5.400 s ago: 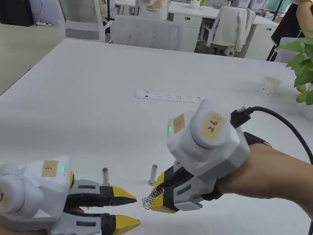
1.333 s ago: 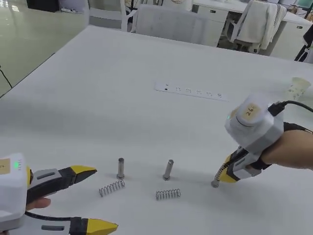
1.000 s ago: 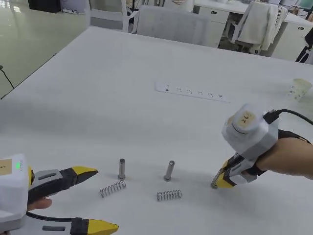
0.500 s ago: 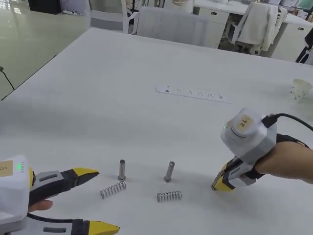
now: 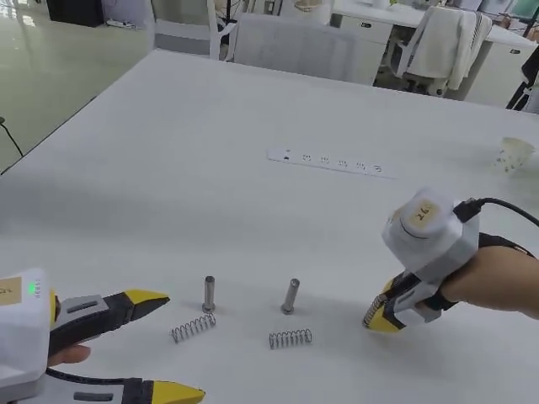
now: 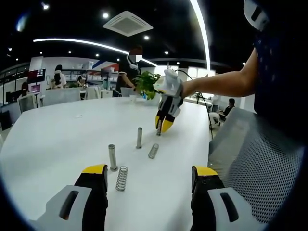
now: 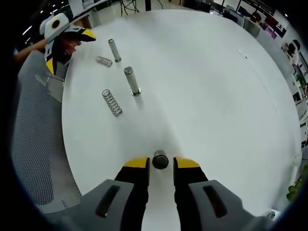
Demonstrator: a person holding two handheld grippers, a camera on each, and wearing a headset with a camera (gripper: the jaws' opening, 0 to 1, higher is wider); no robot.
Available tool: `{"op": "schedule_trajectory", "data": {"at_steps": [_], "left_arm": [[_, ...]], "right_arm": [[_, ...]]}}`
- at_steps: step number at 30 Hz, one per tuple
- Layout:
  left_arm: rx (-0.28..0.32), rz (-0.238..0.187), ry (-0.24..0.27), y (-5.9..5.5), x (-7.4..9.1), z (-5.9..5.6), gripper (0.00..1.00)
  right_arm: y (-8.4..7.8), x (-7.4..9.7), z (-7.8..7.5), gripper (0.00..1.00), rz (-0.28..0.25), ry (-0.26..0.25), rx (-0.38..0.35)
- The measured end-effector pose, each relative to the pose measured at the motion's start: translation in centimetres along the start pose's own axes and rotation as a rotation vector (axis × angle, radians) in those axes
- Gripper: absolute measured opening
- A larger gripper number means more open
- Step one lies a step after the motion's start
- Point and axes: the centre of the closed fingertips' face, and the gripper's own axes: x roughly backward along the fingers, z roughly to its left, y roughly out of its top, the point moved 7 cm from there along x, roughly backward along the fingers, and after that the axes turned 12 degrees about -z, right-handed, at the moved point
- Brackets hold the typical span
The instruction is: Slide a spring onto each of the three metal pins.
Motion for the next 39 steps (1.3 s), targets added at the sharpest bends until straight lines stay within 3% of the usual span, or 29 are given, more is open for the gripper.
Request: {"op": "schedule_trajectory", "data": {"at_steps": [19,39], "left_arm": [[-0.002,-0.001,-0.002,0.0,0.0,0.0,0.67],[-0.006,-0.009,-0.008,0.0,-0.1,-0.3,0.67]], "right_arm": [[-1.1,1.3,1.3,0.2,-0.01,-0.021,-0.007],[0.3,1.9,4.5,0.19,-0.041,0.017,0.033]]}}
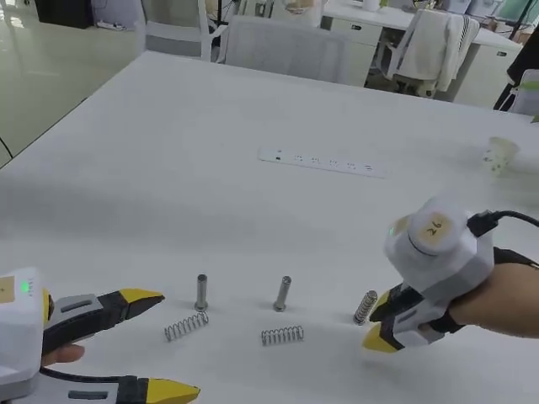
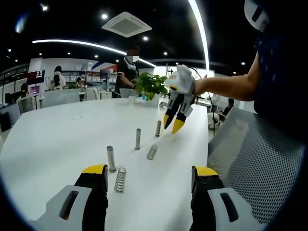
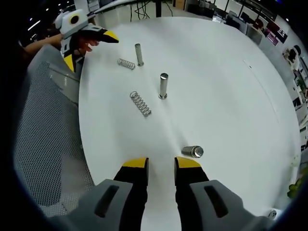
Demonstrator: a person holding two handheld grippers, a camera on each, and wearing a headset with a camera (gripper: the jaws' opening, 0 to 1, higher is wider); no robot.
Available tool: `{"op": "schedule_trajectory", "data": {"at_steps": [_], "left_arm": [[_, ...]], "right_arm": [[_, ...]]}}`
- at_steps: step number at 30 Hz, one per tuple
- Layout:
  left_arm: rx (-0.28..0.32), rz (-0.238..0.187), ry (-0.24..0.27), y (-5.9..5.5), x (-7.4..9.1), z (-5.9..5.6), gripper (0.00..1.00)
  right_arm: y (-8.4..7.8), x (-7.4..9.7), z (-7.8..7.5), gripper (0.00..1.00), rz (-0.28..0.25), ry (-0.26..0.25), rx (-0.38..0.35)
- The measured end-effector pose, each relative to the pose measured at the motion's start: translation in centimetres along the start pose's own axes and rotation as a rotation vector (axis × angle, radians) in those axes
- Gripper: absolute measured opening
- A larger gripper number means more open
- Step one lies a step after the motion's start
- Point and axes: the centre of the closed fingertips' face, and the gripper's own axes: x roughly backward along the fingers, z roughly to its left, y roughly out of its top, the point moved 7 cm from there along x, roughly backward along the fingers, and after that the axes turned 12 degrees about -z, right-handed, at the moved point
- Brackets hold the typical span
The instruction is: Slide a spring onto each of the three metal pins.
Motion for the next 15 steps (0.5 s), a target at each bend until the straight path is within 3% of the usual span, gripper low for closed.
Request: {"op": "schedule_trajectory", "data": {"at_steps": [15], "left_arm": [[-0.005,0.001,-0.002,0.2,0.0,-0.2,0.66]], "right_arm": [[3.0,-1.5,2.1,0.18,-0.017,0.063,0.091]]}}
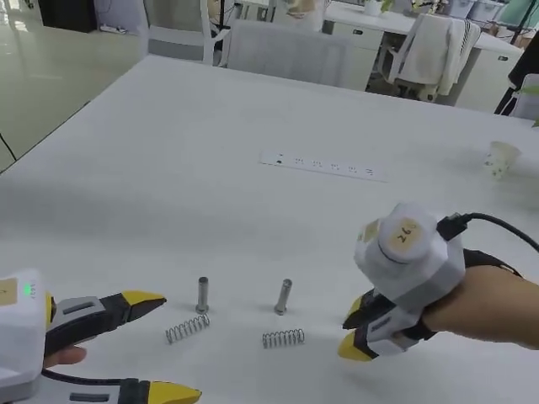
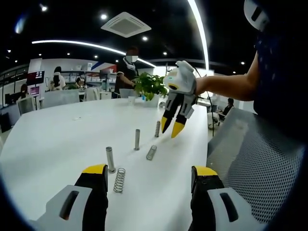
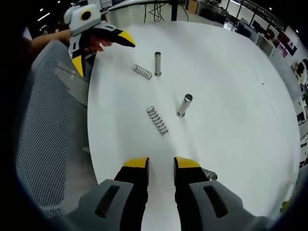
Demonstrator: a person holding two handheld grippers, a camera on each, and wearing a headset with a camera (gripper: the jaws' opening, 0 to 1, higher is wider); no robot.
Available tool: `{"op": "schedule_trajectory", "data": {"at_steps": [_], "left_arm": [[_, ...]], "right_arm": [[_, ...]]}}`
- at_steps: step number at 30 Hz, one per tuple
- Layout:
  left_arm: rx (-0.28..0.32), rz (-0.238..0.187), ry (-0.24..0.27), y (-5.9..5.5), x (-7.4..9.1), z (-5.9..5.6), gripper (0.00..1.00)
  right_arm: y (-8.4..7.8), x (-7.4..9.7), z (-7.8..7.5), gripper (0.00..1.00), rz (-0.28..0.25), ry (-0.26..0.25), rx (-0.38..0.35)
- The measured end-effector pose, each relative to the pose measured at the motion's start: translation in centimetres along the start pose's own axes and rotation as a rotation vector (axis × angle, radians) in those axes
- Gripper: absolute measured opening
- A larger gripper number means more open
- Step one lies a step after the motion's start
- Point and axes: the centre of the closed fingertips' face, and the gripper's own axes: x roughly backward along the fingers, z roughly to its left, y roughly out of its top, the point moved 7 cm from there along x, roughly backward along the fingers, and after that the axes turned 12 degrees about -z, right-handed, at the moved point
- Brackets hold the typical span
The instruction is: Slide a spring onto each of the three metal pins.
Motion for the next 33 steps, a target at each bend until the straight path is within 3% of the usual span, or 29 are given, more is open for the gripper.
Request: {"op": "schedule_trajectory", "data": {"at_steps": [7,18,33], "left_arm": [[-0.001,-0.002,0.002,0.2,0.1,-0.1,0.66],[0.002,-0.001,0.007,0.1,0.3,-0.1,0.65],[0.006,0.004,0.007,-0.2,0.1,0.0,0.65]], "right_arm": [[1.5,-1.4,0.1,0.18,-0.006,0.028,0.047],[2.4,-3.3,-0.2,0.18,0.017,0.071,0.115],[2.1,-5.1,-0.7,0.15,0.049,0.102,0.15]]}}
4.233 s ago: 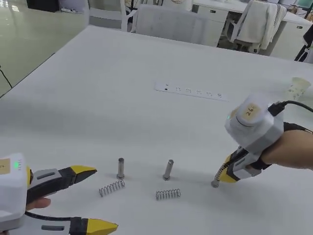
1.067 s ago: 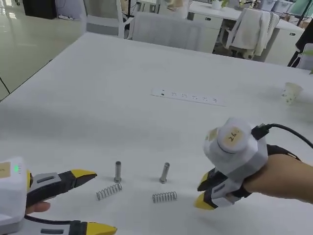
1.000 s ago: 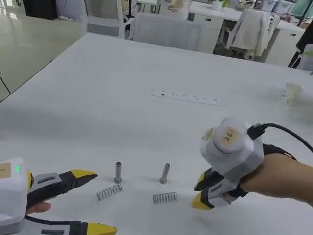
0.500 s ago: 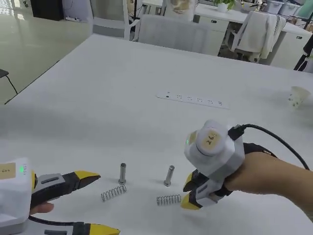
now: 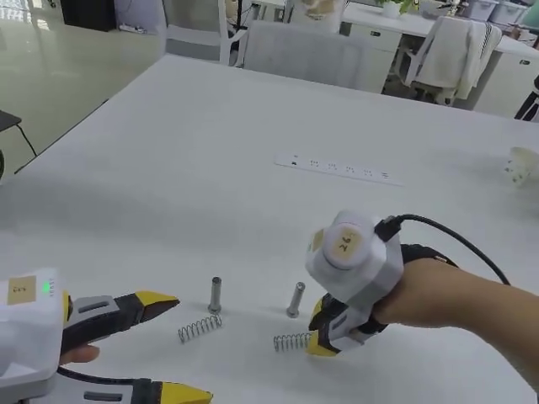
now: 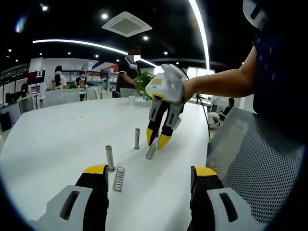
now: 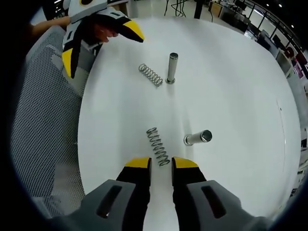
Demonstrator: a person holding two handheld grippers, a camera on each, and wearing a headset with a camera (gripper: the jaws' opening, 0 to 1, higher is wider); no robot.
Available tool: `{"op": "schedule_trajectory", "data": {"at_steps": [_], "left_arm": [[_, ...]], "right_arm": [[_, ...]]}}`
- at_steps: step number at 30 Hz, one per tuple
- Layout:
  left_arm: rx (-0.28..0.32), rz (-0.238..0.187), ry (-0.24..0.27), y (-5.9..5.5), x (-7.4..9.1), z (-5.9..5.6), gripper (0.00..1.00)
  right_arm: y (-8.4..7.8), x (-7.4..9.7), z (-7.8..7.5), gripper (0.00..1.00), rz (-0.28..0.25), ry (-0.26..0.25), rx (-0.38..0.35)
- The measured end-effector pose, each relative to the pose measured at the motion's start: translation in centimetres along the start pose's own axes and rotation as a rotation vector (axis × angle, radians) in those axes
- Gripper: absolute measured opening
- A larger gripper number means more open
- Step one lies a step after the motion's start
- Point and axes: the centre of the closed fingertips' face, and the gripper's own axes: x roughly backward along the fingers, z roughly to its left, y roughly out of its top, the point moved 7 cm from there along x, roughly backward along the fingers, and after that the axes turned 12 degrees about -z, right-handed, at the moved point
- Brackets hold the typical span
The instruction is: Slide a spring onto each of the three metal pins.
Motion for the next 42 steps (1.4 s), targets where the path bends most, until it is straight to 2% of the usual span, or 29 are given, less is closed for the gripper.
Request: {"op": "schedule_trajectory", "data": {"at_steps": [17,24,35,42], "left_arm": [[0.005,0.004,-0.015,0.0,-0.3,-0.2,0.63],[0.002,0.006,-0.027,0.1,-0.5,-0.4,0.62],[-0.01,0.016,-0.059,0.2,-0.9,-0.5,0.6],[-0.025,0.021,-0.084,0.5,-1.6,-0.5,0.59]], "right_arm": [[-0.3,-0.7,0.3,0.1,0.035,0.019,0.046],[-0.3,-0.6,0.4,0.08,0.026,0.016,0.056],[0.9,0.9,1.0,0.08,0.002,0.013,0.067],[2.5,2.3,1.6,0.08,-0.035,0.012,0.073]]}}
